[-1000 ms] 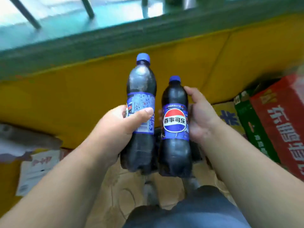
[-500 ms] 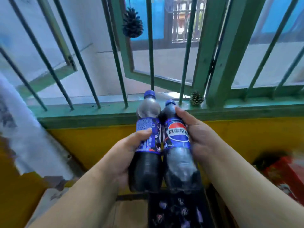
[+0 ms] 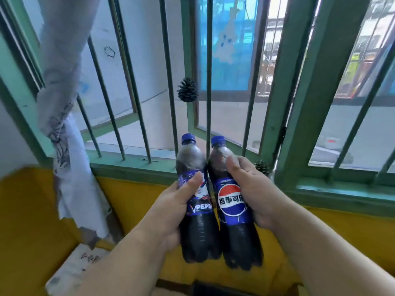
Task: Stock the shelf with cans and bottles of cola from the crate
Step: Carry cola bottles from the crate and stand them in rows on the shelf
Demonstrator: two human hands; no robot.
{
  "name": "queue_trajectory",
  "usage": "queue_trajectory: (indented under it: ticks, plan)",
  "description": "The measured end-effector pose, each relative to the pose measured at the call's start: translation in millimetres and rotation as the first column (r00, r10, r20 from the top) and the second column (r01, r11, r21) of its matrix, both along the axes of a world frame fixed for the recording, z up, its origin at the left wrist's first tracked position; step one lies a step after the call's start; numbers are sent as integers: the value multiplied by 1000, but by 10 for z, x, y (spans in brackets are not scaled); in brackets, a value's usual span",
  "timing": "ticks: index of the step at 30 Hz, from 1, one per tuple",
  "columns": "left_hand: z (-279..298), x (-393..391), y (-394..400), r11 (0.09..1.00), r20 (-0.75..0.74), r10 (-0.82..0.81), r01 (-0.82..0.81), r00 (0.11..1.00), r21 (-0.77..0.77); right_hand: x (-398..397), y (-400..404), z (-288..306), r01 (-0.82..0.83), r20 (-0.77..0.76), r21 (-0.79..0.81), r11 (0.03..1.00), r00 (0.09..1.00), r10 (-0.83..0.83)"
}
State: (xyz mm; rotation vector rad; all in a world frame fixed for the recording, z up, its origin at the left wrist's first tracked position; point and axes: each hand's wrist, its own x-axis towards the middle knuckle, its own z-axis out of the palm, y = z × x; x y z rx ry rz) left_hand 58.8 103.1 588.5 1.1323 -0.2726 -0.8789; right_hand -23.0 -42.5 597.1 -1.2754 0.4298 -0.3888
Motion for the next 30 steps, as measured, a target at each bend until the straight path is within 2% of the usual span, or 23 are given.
queue_trajectory:
  ticks: [3, 7, 12, 17, 21, 24, 27, 30]
  plan:
    - [44, -291, -164, 997, 23, 78, -78, 997, -5, -169, -136, 53, 0, -68, -23, 1000, 998, -1]
    - [43, -598, -252, 972, 38, 234, -234, 971, -16, -437, -349, 55, -117, -63, 97, 988, 990, 124]
    - [65, -1029, -54, 923, -78, 384, -382, 920, 41, -557, -259, -61, -315, -29, 112, 943, 947, 319]
    - [58, -1326, 404, 835, -2, 543, -540, 840, 103, -569, 105, -109, -440, -7, 138, 887, 895, 445]
    - [92, -1531, 811, 749, 53, 654, -656, 755, 95, -608, 441, -12, -593, 45, 173, 787, 802, 595]
    - [77, -1713, 1105, 654, 55, 749, -750, 660, 99, -676, 772, 118, -676, 52, 119, 728, 736, 675]
    - [155, -1953, 1370, 627, 46, 775, -775, 631, 77, -780, 1202, 199, -714, 41, 43, 699, 700, 713]
    - [249, -2249, 1723, 563, 163, 810, -825, 563, 50, -930, 1678, 222, -724, 33, 9, 690, 690, 723]
